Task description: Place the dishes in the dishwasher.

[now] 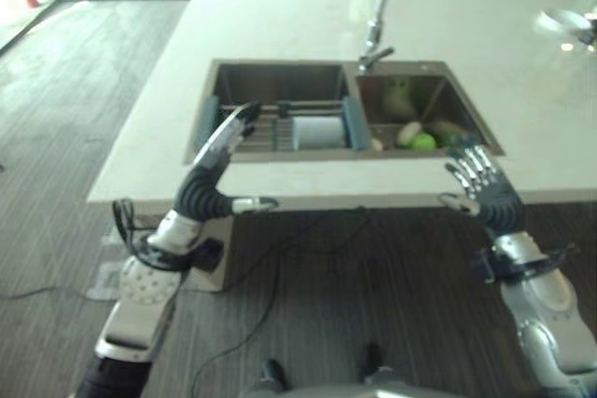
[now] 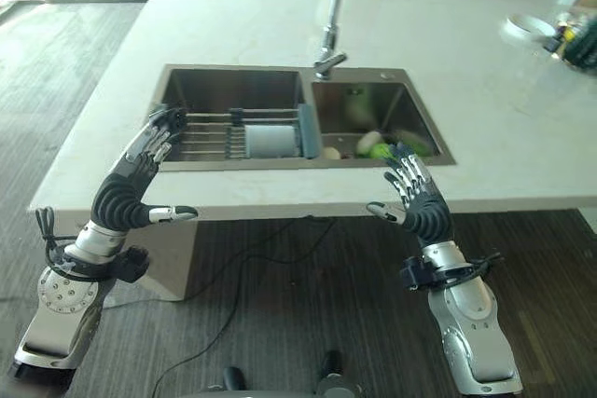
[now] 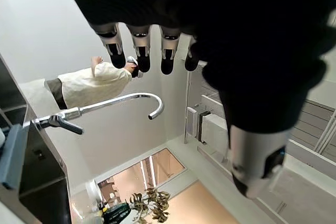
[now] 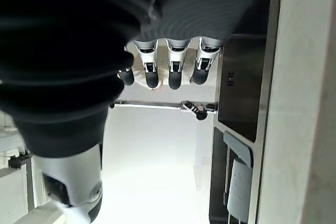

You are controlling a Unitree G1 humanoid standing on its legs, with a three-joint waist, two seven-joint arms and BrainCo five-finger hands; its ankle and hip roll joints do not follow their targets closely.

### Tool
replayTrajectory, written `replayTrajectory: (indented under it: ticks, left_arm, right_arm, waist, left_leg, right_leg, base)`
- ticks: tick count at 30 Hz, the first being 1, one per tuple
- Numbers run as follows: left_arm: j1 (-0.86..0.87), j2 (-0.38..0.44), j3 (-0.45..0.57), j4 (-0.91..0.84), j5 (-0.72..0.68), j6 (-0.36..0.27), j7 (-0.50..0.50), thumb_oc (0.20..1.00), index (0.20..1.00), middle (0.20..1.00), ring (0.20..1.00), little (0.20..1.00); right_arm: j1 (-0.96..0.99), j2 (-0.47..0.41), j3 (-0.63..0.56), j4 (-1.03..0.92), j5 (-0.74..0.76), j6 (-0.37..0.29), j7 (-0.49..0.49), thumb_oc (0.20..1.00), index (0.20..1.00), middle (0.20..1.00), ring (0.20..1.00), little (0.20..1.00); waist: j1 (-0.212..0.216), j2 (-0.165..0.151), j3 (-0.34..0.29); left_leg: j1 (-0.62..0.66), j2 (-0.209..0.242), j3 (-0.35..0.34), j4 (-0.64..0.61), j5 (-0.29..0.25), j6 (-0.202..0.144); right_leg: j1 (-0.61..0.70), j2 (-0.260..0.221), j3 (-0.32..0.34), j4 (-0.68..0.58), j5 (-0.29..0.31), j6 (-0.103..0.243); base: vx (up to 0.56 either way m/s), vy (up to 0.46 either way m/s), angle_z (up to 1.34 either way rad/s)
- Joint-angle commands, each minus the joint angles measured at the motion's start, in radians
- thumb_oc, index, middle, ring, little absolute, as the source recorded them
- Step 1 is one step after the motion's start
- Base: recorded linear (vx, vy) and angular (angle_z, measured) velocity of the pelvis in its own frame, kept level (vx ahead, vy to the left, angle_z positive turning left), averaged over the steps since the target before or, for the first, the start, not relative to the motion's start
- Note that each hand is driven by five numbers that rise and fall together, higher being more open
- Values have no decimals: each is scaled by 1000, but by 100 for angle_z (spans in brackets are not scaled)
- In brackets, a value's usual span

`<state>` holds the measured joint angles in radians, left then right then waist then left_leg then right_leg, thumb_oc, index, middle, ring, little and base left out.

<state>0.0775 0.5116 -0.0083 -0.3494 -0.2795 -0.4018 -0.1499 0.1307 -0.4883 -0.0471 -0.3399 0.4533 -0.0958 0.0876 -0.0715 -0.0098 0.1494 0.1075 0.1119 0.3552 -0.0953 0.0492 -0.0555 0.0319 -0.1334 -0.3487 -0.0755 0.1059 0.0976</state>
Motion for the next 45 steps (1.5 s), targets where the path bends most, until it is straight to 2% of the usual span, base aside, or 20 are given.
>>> replayTrajectory:
  ticks: [1, 5, 7, 10, 11, 13, 15, 16, 18, 20, 23, 27, 29, 31, 32, 33, 35, 41, 44, 45]
  left_arm:
    - [-38, 18, -13, -21, -158, 9, 14, 1000, 1000, 1000, 1000, 1000]
    - [-17, -20, -10, -3, -258, 38, 12, 1000, 1000, 1000, 1000, 1000]
    - [6, -37, 9, -4, -331, 60, 2, 1000, 1000, 1000, 1000, 1000]
    - [38, -67, 24, -2, -351, 74, -6, 1000, 1000, 1000, 1000, 1000]
    - [42, -73, 26, 1, -346, 69, -11, 1000, 1000, 1000, 1000, 1000]
    - [53, -79, 25, 0, -311, 61, -18, 1000, 1000, 1000, 1000, 1000]
    - [53, -74, 22, 3, -312, 64, -17, 1000, 1000, 1000, 1000, 1000]
    - [46, -77, 16, 17, -323, 57, -32, 1000, 1000, 1000, 1000, 1000]
    - [45, -83, 16, 23, -301, 42, -50, 1000, 1000, 1000, 1000, 1000]
    - [48, -66, 31, 16, -297, 54, -57, 1000, 1000, 1000, 1000, 1000]
    - [3, -48, 23, 33, -302, 109, -68, 1000, 1000, 1000, 1000, 1000]
    - [-32, -32, 3, 34, -231, 147, -67, 1000, 1000, 1000, 1000, 1000]
    - [-28, -27, 15, 32, -234, 150, -67, 1000, 1000, 1000, 1000, 1000]
    - [-32, -21, 20, 37, -241, 152, -68, 1000, 1000, 1000, 1000, 1000]
    - [-40, -10, 18, 41, -246, 145, -65, 1000, 1000, 1000, 1000, 1000]
    - [-46, -5, 13, 33, -241, 139, -54, 1000, 1000, 1000, 1000, 1000]
    - [-41, -2, 15, 24, -231, 131, -66, 1000, 1000, 1000, 1000, 1000]
    - [-53, -16, -28, 1, -233, 142, -29, 1000, 1000, 1000, 1000, 1000]
    - [-31, -28, -29, -21, -221, 153, -45, 1000, 1000, 1000, 1000, 1000]
    - [-31, -22, -32, -21, -199, 146, -9, 1000, 1000, 1000, 1000, 1000]
  right_arm:
    - [-56, -3, 6, -30, 23, -61, -20, 1000, 1000, 1000, 1000, 1000]
    - [-49, -16, -19, -27, 20, -53, -15, 1000, 1000, 1000, 1000, 1000]
    - [-31, -37, -56, -25, 37, -47, 5, 1000, 1000, 1000, 1000, 1000]
    - [-17, -48, -71, -23, 26, -50, 36, 1000, 1000, 1000, 1000, 1000]
    - [-21, -46, -68, -22, 19, -48, 33, 1000, 1000, 1000, 1000, 1000]
    - [-32, -36, -62, -24, 0, -31, 34, 1000, 1000, 1000, 1000, 1000]
    - [-29, -33, -59, -29, -17, -30, 44, 1000, 1000, 1000, 1000, 1000]
    - [-32, -35, -50, -23, -40, -42, 45, 1000, 1000, 1000, 1000, 1000]
    - [-46, -49, -40, -15, -30, -43, 39, 1000, 1000, 1000, 1000, 1000]
    - [-32, -50, -55, -35, -3, -30, 54, 1000, 1000, 1000, 1000, 1000]
    - [-25, -24, -41, -60, -12, -32, 57, 1000, 1000, 1000, 1000, 1000]
    - [-46, 6, -16, -56, -11, -6, 34, 1000, 1000, 1000, 1000, 1000]
    - [-42, 19, -1, -53, -32, -10, 46, 1000, 1000, 1000, 1000, 1000]
    - [-38, 20, 3, -47, -29, -22, 41, 1000, 1000, 1000, 1000, 1000]
    - [-39, 16, 2, -33, -18, -41, 36, 1000, 1000, 1000, 1000, 1000]
    - [-52, 9, 1, -23, 5, -52, 36, 1000, 1000, 1000, 1000, 1000]
    - [-42, 9, -5, -32, 8, -59, 38, 1000, 1000, 1000, 1000, 1000]
    - [-69, -31, -4, -38, 24, -5, 3, 1000, 1000, 1000, 1000, 1000]
    - [-57, -30, -9, -50, 17, 14, -1, 1000, 1000, 1000, 1000, 1000]
    - [-47, -36, -15, -54, 29, 16, 4, 1000, 1000, 1000, 1000, 1000]
  waist:
    - [15, -36, -35]
    - [-6, -22, -38]
    - [-20, -16, -32]
    - [-9, -14, -12]
    - [-4, -13, -8]
    - [10, 3, -2]
    - [22, 20, 0]
    - [47, 24, 7]
    - [77, 13, 5]
    - [83, 4, -15]
    - [92, -23, -33]
    - [115, -37, -31]
    - [107, -30, -24]
    - [101, -29, -20]
    - [93, -33, -14]
    - [83, -39, -4]
    - [56, -36, 6]
    - [45, -36, -32]
    - [36, -22, -42]
    - [22, -14, -46]
  left_leg:
    - [47, -14, -119, 8, -117, 13]
    - [84, 22, -100, 22, -93, -15]
    - [60, 63, -96, 167, -58, -48]
    - [-45, 62, -167, 361, -21, -65]
    - [-62, 56, -172, 337, -32, -60]
    - [-58, 48, -156, 163, -38, -54]
    - [-59, 59, -165, 15, 22, -68]
    - [-132, 69, -216, 8, 69, -83]
    - [-177, 70, -255, 8, 82, -88]
    - [-168, 65, -223, 8, 70, -81]
    - [-156, 28, -226, 8, 42, -54]
    - [-118, -34, -276, 8, 16, 5]
    - [-93, -33, -279, 8, 6, 14]
    - [-81, -28, -277, 8, -2, 11]
    - [-68, -22, -270, 8, -15, 1]
    - [-54, -13, -255, 8, -32, -8]
    - [-37, -4, -267, 8, -45, -1]
    - [-13, 33, -246, 8, -48, -22]
    - [-4, 66, -225, 8, -41, -40]
    - [-2, 82, -210, 8, -34, -50]
  right_leg:
    - [-38, -72, 108, -12, 38, 105]
    - [-15, -36, 135, -12, 15, 68]
    - [-2, -20, 138, -12, 6, 39]
    - [25, -6, 161, -12, -21, 7]
    - [31, -7, 164, -12, -26, 10]
    - [45, -14, 163, -12, -43, 31]
    - [62, -16, 162, -12, -61, 43]
    - [105, -17, 174, -12, -89, 45]
    - [155, -30, 184, -12, -121, 56]
    - [183, -68, 153, -12, -125, 89]
    - [190, -110, 122, -12, -107, 116]
    - [123, -143, 120, 230, -54, 103]
    - [60, -120, 139, 273, -58, 87]
    - [36, -97, 134, 230, -76, 77]
    - [21, -89, 112, 124, -65, 80]
    - [16, -95, 96, 31, -3, 89]
    - [-4, -87, 189, 43, 8, 89]
    - [28, -59, 192, -12, -20, 85]
    - [31, -39, 193, -12, -37, 72]
    - [31, -30, 195, -12, -43, 68]
  base:
    - [302, -388, -28]
    - [238, -310, -2]
    - [182, -254, 11]
    - [163, -94, 54]
    - [226, 128, 22]
    - [242, 271, -1]
    - [285, 330, 9]
    - [304, 320, 17]
    - [328, 417, 6]
    - [279, 456, -29]
    - [205, 348, -31]
    - [203, 257, 11]
    - [164, 76, -38]
    - [112, -85, -29]
    - [135, -263, 14]
    - [162, -338, 26]
    - [137, -265, 28]
    - [93, -224, 43]
    - [8, -225, -56]
    - [-3, -171, -49]
